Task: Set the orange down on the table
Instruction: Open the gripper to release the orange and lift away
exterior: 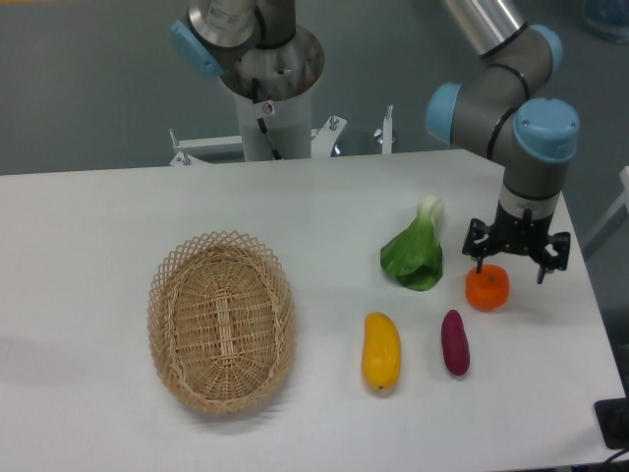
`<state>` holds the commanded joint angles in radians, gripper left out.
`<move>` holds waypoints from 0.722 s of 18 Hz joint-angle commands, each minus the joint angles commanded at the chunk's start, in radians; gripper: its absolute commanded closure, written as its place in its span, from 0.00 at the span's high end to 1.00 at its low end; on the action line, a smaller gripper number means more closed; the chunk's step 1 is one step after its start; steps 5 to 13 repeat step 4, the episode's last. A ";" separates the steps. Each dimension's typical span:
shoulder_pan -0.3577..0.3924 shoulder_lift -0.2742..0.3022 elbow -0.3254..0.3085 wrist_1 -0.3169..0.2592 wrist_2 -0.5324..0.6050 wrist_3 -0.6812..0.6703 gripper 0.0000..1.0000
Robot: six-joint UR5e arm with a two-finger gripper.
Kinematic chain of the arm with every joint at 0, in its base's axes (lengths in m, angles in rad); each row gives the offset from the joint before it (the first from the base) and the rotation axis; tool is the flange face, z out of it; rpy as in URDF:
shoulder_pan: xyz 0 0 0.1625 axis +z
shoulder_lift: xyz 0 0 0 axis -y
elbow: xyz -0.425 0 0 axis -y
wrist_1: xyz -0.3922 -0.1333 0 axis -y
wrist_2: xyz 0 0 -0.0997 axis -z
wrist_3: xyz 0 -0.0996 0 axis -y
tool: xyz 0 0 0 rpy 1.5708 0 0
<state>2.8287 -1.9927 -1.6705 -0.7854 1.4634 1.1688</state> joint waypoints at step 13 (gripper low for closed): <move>0.000 0.005 0.003 -0.006 0.002 0.006 1.00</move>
